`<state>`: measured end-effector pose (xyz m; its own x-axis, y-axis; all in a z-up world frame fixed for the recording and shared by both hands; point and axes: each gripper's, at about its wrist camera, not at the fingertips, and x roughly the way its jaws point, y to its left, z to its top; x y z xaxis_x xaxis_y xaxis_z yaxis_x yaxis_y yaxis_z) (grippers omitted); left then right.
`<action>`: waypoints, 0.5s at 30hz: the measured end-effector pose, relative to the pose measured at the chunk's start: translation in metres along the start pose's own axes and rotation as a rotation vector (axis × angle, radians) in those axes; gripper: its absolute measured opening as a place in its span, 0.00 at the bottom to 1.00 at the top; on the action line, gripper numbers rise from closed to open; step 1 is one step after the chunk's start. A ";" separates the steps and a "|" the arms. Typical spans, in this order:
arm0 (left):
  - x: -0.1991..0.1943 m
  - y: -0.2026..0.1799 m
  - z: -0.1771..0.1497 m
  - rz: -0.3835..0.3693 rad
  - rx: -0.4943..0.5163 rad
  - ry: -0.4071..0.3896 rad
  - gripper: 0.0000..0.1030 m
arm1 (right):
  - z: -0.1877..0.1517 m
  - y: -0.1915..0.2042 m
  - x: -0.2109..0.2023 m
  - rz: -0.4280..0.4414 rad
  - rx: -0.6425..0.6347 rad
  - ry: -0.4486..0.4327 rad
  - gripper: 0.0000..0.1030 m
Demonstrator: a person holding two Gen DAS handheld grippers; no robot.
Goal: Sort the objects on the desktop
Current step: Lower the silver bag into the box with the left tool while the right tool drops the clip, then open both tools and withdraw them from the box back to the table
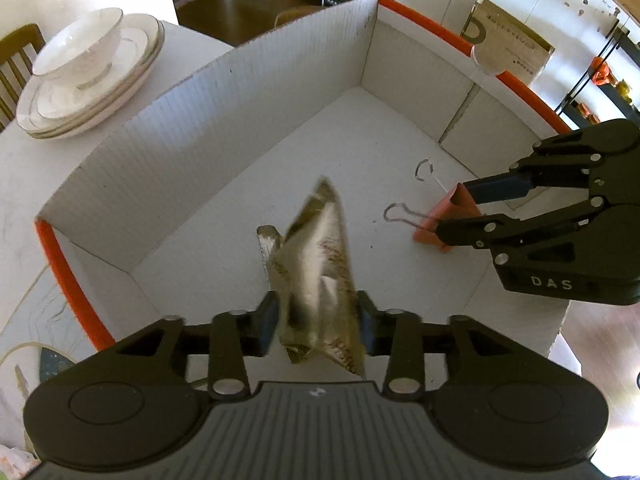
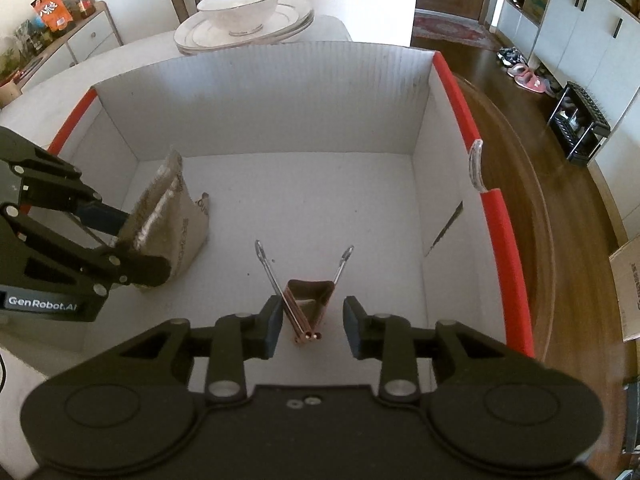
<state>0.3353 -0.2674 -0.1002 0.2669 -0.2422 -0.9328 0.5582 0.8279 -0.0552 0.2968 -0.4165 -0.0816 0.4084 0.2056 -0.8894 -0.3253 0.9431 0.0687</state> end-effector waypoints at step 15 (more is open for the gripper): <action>-0.055 -0.003 -0.017 -0.005 -0.046 -0.169 0.63 | -0.011 0.006 -0.060 0.032 -0.054 -0.157 0.64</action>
<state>0.3057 -0.2475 -0.0552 0.3943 -0.3249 -0.8596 0.5241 0.8479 -0.0800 0.2609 -0.4262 -0.0325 0.5235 0.2780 -0.8054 -0.3843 0.9207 0.0680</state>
